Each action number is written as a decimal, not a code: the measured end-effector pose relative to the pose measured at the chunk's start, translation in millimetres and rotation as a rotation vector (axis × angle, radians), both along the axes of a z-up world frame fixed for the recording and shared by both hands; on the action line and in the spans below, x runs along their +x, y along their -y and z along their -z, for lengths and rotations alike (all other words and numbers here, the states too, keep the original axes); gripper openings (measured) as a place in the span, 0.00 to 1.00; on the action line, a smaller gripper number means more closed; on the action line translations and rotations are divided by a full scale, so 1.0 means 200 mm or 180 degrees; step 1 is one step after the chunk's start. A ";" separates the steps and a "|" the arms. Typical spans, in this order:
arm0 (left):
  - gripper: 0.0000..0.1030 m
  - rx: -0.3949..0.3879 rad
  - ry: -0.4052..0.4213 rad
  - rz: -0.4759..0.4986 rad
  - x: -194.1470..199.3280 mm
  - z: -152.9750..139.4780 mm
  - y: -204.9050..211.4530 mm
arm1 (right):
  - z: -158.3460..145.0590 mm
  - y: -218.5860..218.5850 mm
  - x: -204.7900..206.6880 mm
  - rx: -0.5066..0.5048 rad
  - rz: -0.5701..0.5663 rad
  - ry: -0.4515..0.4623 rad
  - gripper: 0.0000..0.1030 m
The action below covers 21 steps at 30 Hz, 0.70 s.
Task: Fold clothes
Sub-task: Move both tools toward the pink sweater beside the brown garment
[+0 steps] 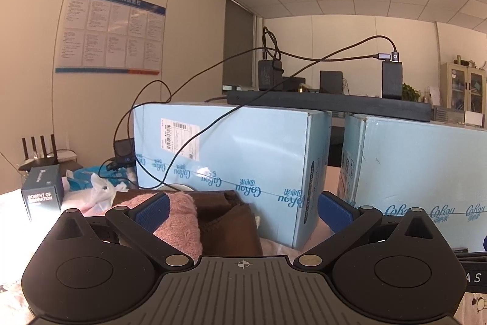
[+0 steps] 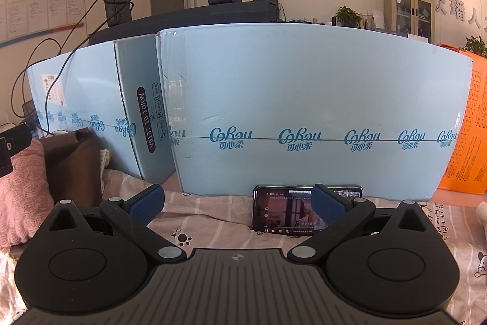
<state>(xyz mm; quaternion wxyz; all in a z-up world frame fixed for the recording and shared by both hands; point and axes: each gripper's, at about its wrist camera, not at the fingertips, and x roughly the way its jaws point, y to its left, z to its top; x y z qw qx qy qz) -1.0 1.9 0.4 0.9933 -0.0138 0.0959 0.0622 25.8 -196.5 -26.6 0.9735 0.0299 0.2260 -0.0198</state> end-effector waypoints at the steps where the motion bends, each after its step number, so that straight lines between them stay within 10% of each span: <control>1: 1.00 -0.0015 0.0014 -0.0017 -0.01 0.00 -0.01 | 0.00 -0.01 0.00 -0.0008 -0.0017 -0.0001 1.00; 21: 1.00 -0.0095 0.0092 -0.0235 0.00 -0.01 -0.13 | 0.02 -0.05 0.02 -0.0016 -0.0155 -0.0082 1.00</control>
